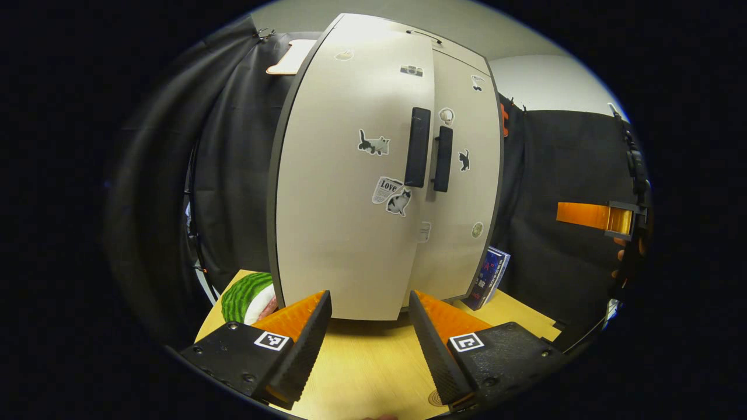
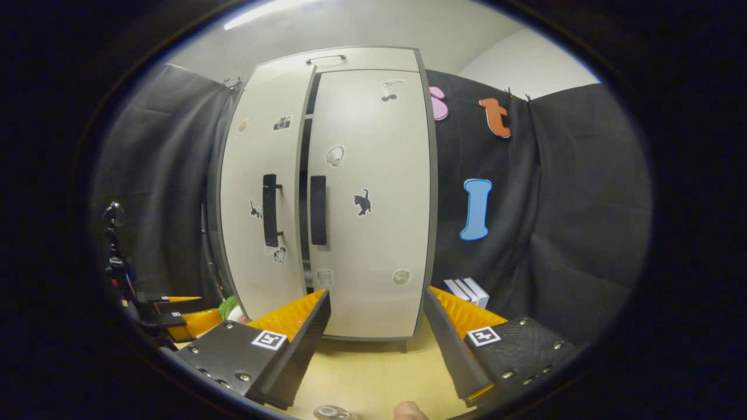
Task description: Grasp the bottle in the cabinet with the left hand and place it on the coaster, then close the right door with the right hand and the left door with the left hand.
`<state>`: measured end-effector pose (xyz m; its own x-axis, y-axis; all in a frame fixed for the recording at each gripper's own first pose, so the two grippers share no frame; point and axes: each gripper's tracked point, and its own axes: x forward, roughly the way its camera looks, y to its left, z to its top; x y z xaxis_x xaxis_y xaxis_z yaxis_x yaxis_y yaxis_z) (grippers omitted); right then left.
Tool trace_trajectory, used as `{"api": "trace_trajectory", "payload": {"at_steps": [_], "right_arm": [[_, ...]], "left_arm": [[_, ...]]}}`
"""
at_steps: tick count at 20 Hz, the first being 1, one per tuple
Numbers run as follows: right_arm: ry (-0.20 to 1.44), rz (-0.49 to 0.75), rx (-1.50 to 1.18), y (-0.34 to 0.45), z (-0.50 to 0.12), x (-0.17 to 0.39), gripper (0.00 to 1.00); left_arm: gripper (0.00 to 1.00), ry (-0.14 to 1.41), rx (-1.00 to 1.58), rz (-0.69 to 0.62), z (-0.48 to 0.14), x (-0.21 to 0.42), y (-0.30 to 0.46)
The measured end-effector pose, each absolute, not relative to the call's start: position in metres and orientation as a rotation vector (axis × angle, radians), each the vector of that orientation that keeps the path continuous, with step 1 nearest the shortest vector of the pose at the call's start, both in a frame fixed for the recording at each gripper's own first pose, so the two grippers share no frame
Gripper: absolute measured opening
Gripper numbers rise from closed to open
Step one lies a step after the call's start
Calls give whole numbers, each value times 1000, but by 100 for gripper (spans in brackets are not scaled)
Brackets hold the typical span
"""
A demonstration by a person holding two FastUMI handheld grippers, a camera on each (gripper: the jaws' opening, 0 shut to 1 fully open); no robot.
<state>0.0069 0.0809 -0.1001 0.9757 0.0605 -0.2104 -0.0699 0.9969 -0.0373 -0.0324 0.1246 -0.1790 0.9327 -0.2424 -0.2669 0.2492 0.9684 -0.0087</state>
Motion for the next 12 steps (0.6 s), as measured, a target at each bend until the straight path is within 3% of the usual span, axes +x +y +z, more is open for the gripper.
{"api": "trace_trajectory", "payload": {"at_steps": [12], "right_arm": [[209, 60, -32, 76, -102, 1, 96]], "left_arm": [[84, 266, 6, -236, -168, -34, 121]]}}
